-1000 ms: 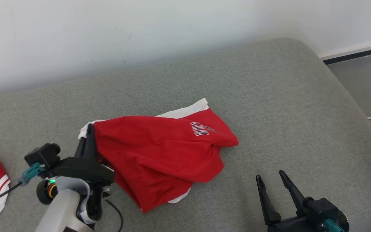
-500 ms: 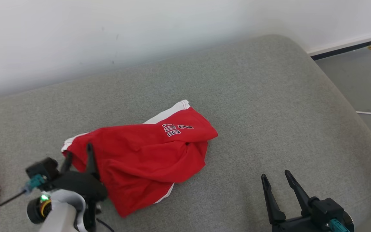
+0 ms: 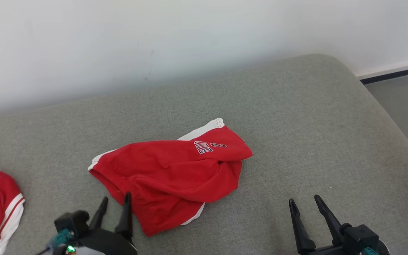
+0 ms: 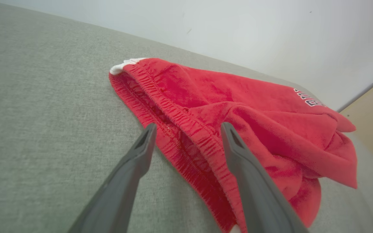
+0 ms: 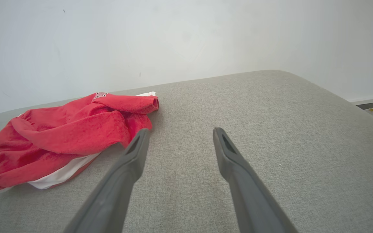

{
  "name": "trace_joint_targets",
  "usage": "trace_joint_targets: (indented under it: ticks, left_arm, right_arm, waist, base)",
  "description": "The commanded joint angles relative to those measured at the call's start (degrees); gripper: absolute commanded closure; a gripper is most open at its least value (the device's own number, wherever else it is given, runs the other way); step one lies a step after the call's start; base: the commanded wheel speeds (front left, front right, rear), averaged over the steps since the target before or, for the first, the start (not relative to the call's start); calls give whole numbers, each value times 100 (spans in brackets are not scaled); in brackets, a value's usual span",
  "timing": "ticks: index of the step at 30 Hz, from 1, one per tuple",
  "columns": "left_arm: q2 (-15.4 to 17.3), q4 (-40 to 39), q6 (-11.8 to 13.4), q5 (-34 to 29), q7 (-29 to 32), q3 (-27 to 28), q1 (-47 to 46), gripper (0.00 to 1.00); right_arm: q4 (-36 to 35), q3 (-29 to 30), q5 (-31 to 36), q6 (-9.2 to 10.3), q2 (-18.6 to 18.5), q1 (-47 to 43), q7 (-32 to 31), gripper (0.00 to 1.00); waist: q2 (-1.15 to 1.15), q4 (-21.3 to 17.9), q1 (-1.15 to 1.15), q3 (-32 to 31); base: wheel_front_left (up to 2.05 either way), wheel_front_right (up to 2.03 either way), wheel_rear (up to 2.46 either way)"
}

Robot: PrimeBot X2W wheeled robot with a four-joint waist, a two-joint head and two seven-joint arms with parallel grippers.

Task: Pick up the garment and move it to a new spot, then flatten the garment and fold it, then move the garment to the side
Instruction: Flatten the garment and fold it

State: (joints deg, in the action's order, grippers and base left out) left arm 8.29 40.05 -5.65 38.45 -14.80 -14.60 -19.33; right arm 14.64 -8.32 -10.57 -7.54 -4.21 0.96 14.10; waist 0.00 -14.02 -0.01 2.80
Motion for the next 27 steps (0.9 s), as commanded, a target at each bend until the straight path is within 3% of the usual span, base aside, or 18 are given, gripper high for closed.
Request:
trace_joint_targets:
  ticks: [1,12,27]
  left_arm:
    - [1,-210,-45,-77,-33,-59,240,0]
    - [44,-1606,-105,-559,-40,-592,1524,0]
    - [-42,-993,27,-858,-43,-753,1301,0]
  right_arm:
    - [-7,13,-12,10,2,-71,-15,0]
    - [-37,-32,-56,10,-29,-139,-26,0]
    - [-28,-81,-132,10,-62,-44,-21,0]
  waist:
    - [0,78,1,-96]
    - [0,77,1,-174]
    - [0,-139,1,-92]
  base:
    - [0,0,0]
    - [0,0,0]
    - [0,0,0]
